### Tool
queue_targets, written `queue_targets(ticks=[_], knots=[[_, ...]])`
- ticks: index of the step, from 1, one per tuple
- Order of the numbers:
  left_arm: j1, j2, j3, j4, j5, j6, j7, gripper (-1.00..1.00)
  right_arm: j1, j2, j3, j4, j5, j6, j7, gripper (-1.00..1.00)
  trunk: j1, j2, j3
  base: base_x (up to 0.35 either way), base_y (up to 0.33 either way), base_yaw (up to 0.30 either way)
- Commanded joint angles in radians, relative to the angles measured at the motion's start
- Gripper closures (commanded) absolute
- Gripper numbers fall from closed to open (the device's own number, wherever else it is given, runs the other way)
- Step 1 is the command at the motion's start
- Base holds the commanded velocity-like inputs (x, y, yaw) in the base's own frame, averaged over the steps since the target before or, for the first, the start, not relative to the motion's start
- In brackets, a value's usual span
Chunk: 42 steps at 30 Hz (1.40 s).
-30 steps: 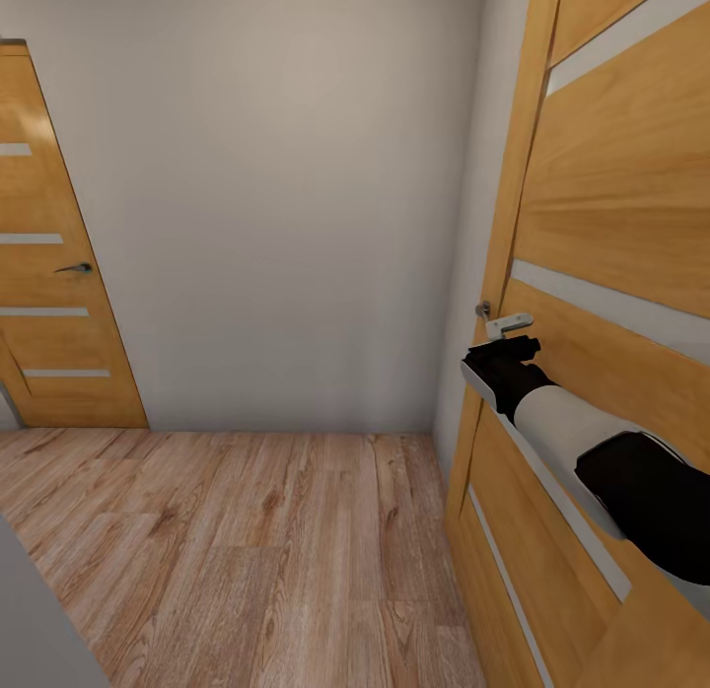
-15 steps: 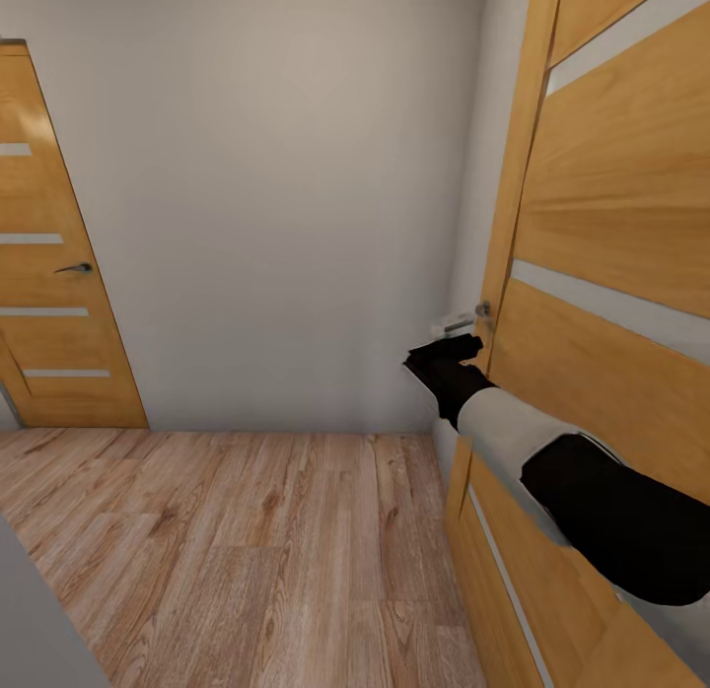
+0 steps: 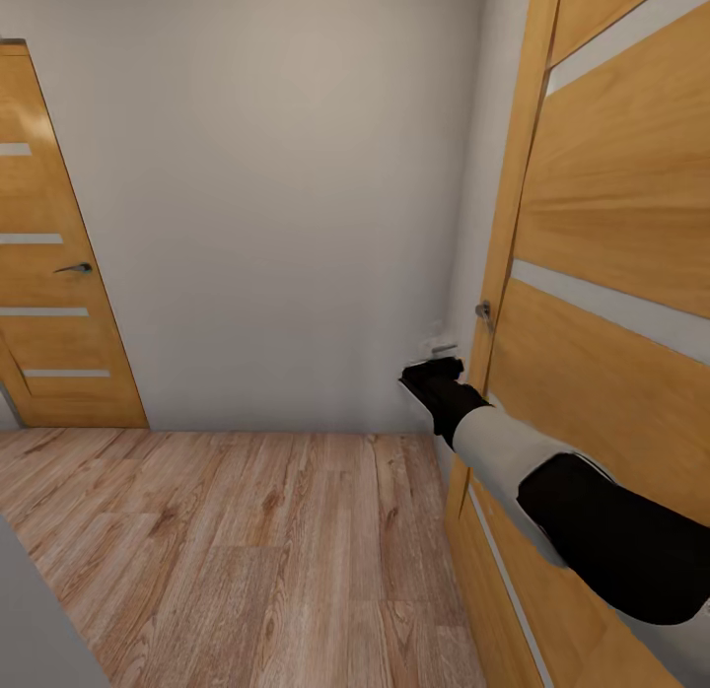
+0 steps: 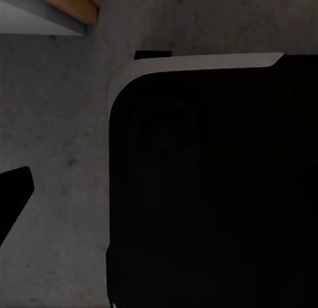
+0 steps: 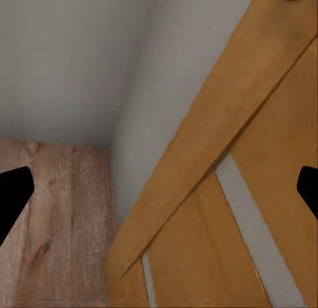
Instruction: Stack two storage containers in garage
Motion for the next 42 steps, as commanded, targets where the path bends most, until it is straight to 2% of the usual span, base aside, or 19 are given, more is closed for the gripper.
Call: queue_targets(ticks=[1,5,7,14,20,21,32,35,42], knots=[[0.0,0.0,-0.001,0.0,0.002,-0.003,0.001,-1.0,0.036,0.0,0.006,-0.002,-0.005,-0.009,0.045,-1.0,0.0,-0.001,-0.001,0.0,0.0,0.0],[0.0,0.0,-0.001,0.0,0.002,-0.003,0.001,-1.0,0.18,0.0,0.006,-0.003,-0.01,-0.052,0.191,-1.0,0.0,-0.001,-0.001,0.0,0.0,0.0],[0.0,0.0,-0.001,0.0,0.002,-0.003,0.001,-1.0,0.226,0.0,0.007,-0.003,-0.011,-0.058,0.25,-1.0,0.0,-0.001,-0.001,0.0,0.0,0.0],[0.0,0.0,-0.001,0.0,0.002,-0.003,0.001,-1.0,0.302,0.0,0.007,0.0,-0.011,-0.051,0.408,-1.0,0.0,-0.001,-0.001,0.0,0.0,0.0],[0.0,0.0,-0.001,0.0,0.002,-0.003,0.001,-1.0,0.313,0.0,0.007,0.008,-0.011,-0.049,0.49,-1.0,0.0,-0.001,-0.001,0.0,0.0,0.0],[0.0,0.0,-0.001,0.0,0.002,-0.003,0.001,-1.0,0.314,0.0,0.006,0.01,-0.012,-0.049,0.527,-1.0,0.0,-0.001,-0.001,0.0,0.0,0.0],[0.0,0.0,-0.001,0.0,0.002,-0.003,0.001,-1.0,0.319,0.0,0.007,0.012,-0.012,-0.049,0.542,-1.0,0.0,-0.001,-0.001,0.0,0.0,0.0],[0.0,0.0,-0.001,0.0,0.002,-0.003,0.001,-1.0,0.371,0.0,0.007,0.013,-0.007,-0.053,0.544,-1.0,0.0,-0.001,-0.001,0.0,0.0,0.0],[0.0,0.0,0.0,0.0,0.003,-0.003,0.001,-1.0,0.589,0.0,0.015,0.035,0.005,-0.061,0.544,-1.0,0.0,-0.001,-0.001,0.0,0.0,0.0]])
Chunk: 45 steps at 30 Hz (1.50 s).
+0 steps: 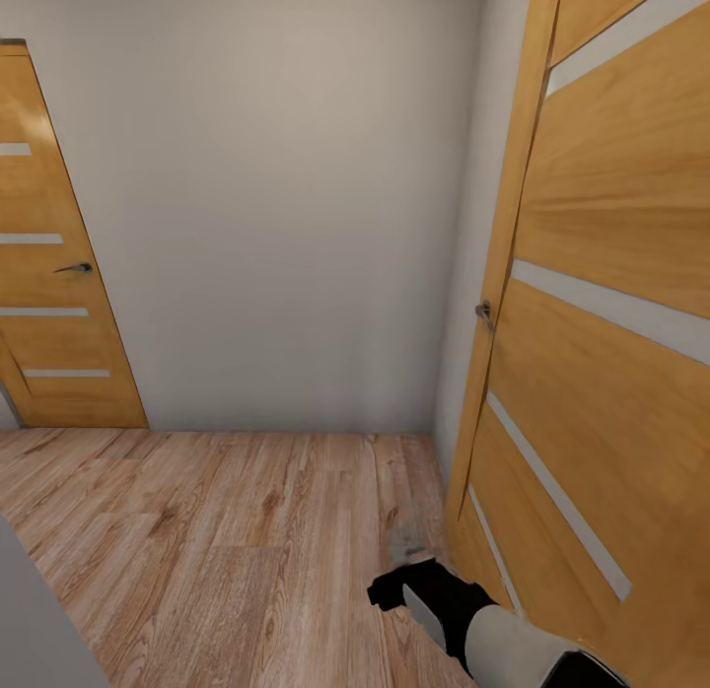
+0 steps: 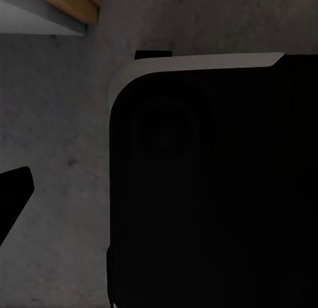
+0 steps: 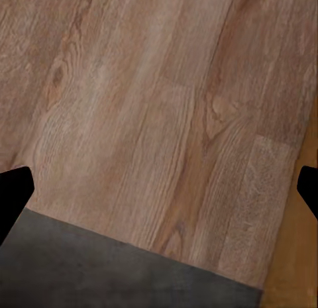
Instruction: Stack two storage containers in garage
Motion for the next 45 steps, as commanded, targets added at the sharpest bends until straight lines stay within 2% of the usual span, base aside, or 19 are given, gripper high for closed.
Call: queue_targets(ticks=[1,5,9,11,13,17,21,23,26,29,45], knots=[[0.0,0.0,0.001,0.0,0.003,-0.003,0.001,-1.0,0.03,0.0,0.008,0.018,-0.001,0.002,-0.005,-1.0,0.0,-0.001,-0.001,0.0,0.0,0.0],[0.0,0.001,0.003,0.0,0.004,-0.003,0.001,-1.0,0.091,0.0,0.009,0.106,0.027,-0.048,-0.006,-1.0,0.0,-0.001,-0.001,0.0,0.0,0.0],[0.0,0.001,0.004,0.0,0.005,-0.003,0.001,-1.0,0.154,0.0,0.01,0.217,0.042,-0.209,-0.005,-1.0,0.0,-0.001,-0.001,0.0,0.0,0.0],[0.0,0.001,0.002,0.0,0.005,-0.003,0.001,-1.0,0.208,0.0,0.01,0.239,0.044,-0.27,-0.006,-1.0,0.0,-0.001,-0.001,0.0,0.0,0.0],[0.0,0.0,0.002,0.0,0.006,-0.002,0.001,-1.0,0.303,-0.001,0.01,0.251,0.045,-0.31,-0.006,-1.0,0.0,-0.001,-0.001,0.0,0.0,0.0],[0.0,0.0,0.004,0.0,0.009,0.001,0.006,-1.0,0.391,-0.04,0.009,0.254,0.043,-0.366,-0.006,-1.0,0.0,-0.001,-0.001,0.0,0.0,0.0],[0.0,0.0,0.008,0.0,0.01,0.003,0.007,-1.0,0.475,-0.064,0.009,0.255,0.041,-0.452,-0.002,-1.0,0.0,-0.001,-0.001,0.0,0.0,0.0],[0.0,-0.001,0.01,0.0,0.01,0.003,0.007,-1.0,0.498,-0.074,0.008,0.255,0.037,-0.477,-0.001,-1.0,0.0,-0.001,-0.001,0.0,0.0,0.0],[0.0,0.0,0.012,0.001,0.013,0.004,0.007,-1.0,0.515,-0.097,0.006,0.255,0.033,-0.493,-0.001,-1.0,0.0,-0.001,-0.001,0.0,0.0,0.0],[0.0,-0.001,0.014,0.001,0.014,0.003,0.007,-1.0,0.521,-0.107,0.006,0.255,0.031,-0.492,-0.002,-1.0,0.0,-0.001,-0.001,0.0,0.0,0.0],[0.0,-0.003,0.014,0.002,0.02,-0.001,0.005,-1.0,0.526,-0.114,0.005,0.255,0.031,-0.46,-0.002,-1.0,0.0,-0.001,-0.001,0.0,0.0,0.0]])
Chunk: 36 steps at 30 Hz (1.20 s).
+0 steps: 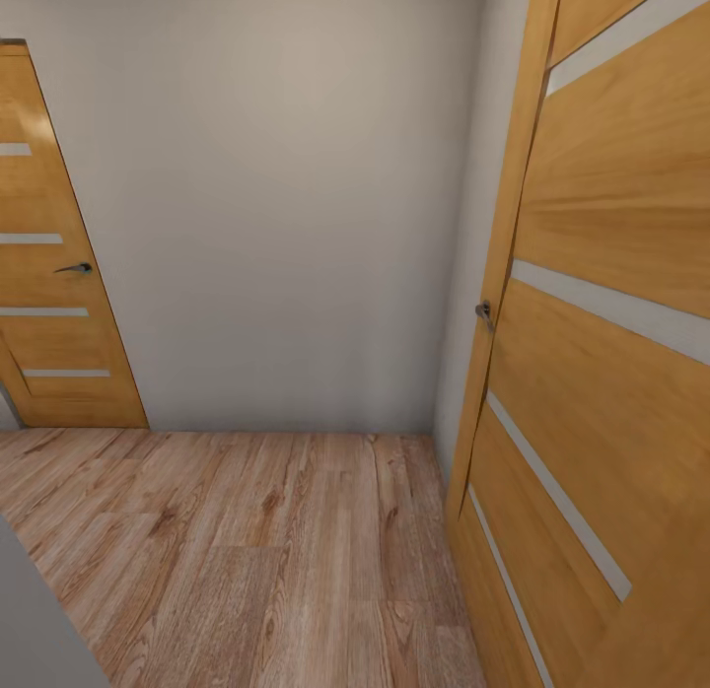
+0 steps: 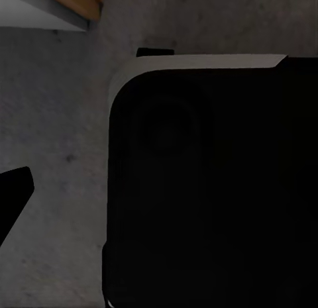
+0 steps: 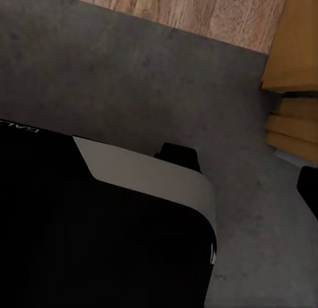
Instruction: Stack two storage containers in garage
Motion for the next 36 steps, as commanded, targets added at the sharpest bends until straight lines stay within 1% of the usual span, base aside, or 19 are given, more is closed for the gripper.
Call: queue_targets(ticks=[1,8,18,30,36], knots=[[0.0,0.0,0.0,0.0,0.004,-0.003,0.0,-1.0,-0.001,0.001,0.008,0.003,-0.008,-0.005,-0.001,-1.0,0.0,-0.001,-0.001,0.0,0.0,0.0],[0.0,0.001,-0.002,0.0,0.003,-0.002,-0.003,-1.0,-0.001,0.0,0.007,0.003,-0.009,-0.004,-0.002,-1.0,0.0,-0.001,-0.001,0.023,0.0,0.0],[0.0,0.0,0.0,0.0,0.006,-0.003,0.001,-1.0,-0.001,0.0,0.007,0.003,-0.009,-0.004,-0.001,-1.0,0.0,-0.001,-0.001,0.27,0.0,0.0],[0.0,0.0,-0.002,0.0,0.004,-0.003,0.001,-1.0,-0.001,0.0,0.007,0.003,-0.009,-0.004,-0.001,-1.0,0.0,-0.001,-0.001,0.04,0.0,0.0],[0.0,0.0,-0.001,0.0,0.004,-0.003,0.001,-1.0,-0.001,0.0,0.008,0.003,-0.008,-0.004,-0.001,-1.0,0.0,-0.001,-0.001,0.21,-0.036,0.0]])
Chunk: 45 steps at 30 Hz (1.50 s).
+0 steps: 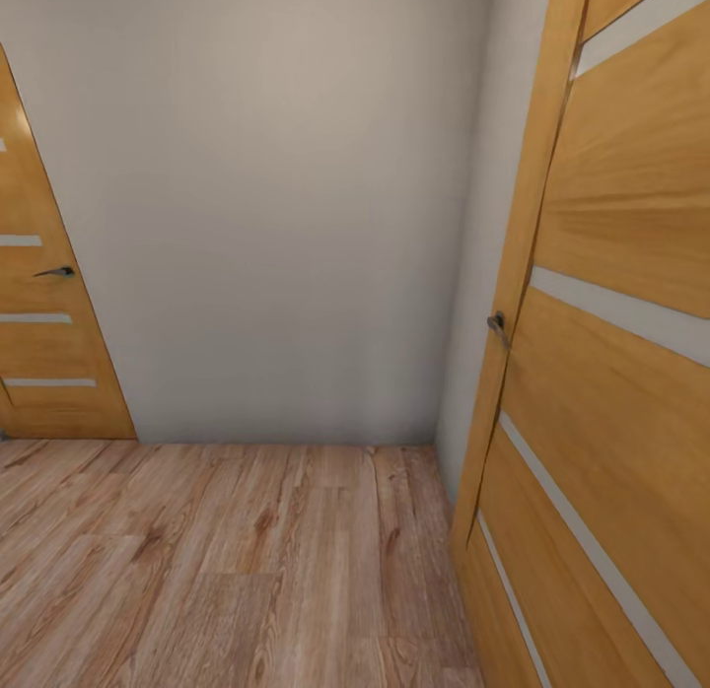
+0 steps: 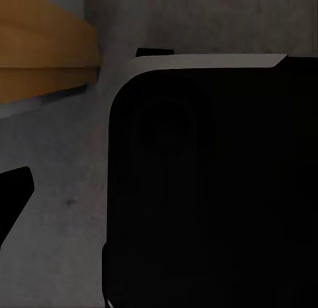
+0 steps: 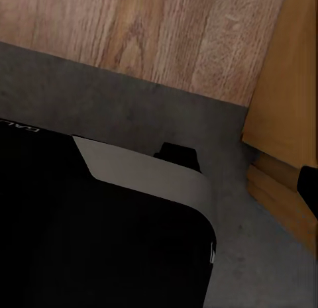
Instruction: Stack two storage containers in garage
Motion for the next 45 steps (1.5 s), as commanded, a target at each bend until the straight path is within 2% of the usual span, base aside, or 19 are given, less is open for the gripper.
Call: queue_targets(ticks=[1,19,26,31,39,45], knots=[[0.0,0.0,0.0,0.0,0.004,-0.002,0.001,-1.0,-0.001,0.001,0.009,0.003,-0.008,-0.006,-0.001,-1.0,0.0,0.0,-0.001,0.056,-0.013,0.0],[-0.001,0.001,0.002,0.0,0.005,-0.002,0.001,-1.0,-0.001,0.003,0.009,0.003,-0.008,-0.005,-0.002,-1.0,0.0,0.0,-0.001,0.26,-0.002,0.001],[-0.001,0.002,0.002,0.0,0.006,-0.002,0.001,-1.0,-0.001,0.002,0.009,0.003,-0.008,-0.006,-0.003,-1.0,0.0,0.0,-0.001,0.307,0.0,0.197],[0.0,0.002,0.002,0.0,0.006,-0.002,0.001,-1.0,-0.001,0.002,0.009,0.003,-0.008,-0.005,-0.002,-1.0,0.0,0.0,-0.001,0.094,0.0,0.203],[-0.001,0.002,0.002,0.0,0.006,-0.002,0.001,-1.0,-0.001,0.002,0.009,0.003,-0.008,-0.006,-0.001,-1.0,0.0,0.0,-0.001,0.019,0.0,0.023],[-0.001,0.0,0.001,0.0,0.006,-0.002,0.001,-1.0,-0.001,0.002,0.009,0.003,-0.008,-0.006,-0.001,-1.0,0.0,0.0,-0.001,0.234,0.0,0.001]])
